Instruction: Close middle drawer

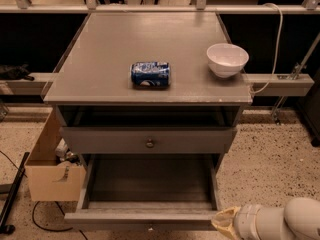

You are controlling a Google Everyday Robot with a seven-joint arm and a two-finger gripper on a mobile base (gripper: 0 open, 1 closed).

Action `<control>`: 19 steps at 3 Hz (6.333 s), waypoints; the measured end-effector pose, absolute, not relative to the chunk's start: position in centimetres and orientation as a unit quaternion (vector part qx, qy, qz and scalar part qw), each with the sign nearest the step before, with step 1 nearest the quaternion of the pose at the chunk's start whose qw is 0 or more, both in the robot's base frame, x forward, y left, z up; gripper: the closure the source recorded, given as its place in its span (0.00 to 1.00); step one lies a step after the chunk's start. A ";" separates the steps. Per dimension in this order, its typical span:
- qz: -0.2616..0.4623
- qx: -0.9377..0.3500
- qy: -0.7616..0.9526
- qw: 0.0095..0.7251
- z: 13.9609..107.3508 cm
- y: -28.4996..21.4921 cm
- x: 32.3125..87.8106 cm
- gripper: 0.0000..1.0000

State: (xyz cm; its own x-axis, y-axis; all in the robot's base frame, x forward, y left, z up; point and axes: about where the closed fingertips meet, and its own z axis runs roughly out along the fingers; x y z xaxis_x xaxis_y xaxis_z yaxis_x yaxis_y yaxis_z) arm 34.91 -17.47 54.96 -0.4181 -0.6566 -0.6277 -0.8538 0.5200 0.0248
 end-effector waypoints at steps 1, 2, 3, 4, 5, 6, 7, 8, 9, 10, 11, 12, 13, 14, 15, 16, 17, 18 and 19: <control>0.182 -0.454 0.826 0.282 54.3 -17.3 34.7 1.00; 0.187 -0.447 0.829 0.280 52.7 -16.6 35.1 1.00; 0.204 -0.436 0.833 0.272 49.8 -15.6 35.7 1.00; 0.215 -0.429 0.837 0.264 47.7 -14.9 35.9 1.00; 0.222 -0.429 0.839 0.252 46.6 -14.0 34.8 1.00; 0.229 -0.430 0.838 0.245 45.6 -13.1 34.1 1.00; 0.236 -0.430 0.838 0.240 44.0 -12.1 34.2 1.00; 0.242 -0.418 0.846 0.227 41.7 -11.9 34.3 1.00; 0.243 -0.407 0.854 0.215 39.5 -12.0 34.7 1.00; 0.244 -0.406 0.855 0.213 39.2 -12.0 34.7 0.76; 0.244 -0.406 0.855 0.213 39.2 -12.0 34.7 0.53; 0.243 -0.410 0.854 0.208 38.9 -11.8 34.8 0.30; 0.246 -0.412 0.851 0.215 39.0 -11.3 36.3 0.06; 0.245 -0.415 0.849 0.217 39.2 -11.0 36.7 0.02; 0.240 -0.442 0.831 0.236 40.6 -8.8 41.0 0.32; 0.237 -0.458 0.822 0.241 41.1 -7.7 43.4 0.56; 0.223 -0.464 0.820 0.249 40.6 -7.1 45.7 0.79; 0.205 -0.459 0.825 0.260 39.0 -8.2 48.1 1.00; 0.205 -0.459 0.825 0.260 39.0 -8.2 48.0 1.00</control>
Offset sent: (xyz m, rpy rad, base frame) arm 0.0096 0.0174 -0.0484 0.0366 0.0434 -0.0320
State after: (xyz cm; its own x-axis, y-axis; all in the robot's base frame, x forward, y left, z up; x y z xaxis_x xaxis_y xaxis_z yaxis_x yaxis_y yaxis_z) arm 48.04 -8.18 39.00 -0.4436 -0.6501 -0.6170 -0.8631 0.4954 0.0986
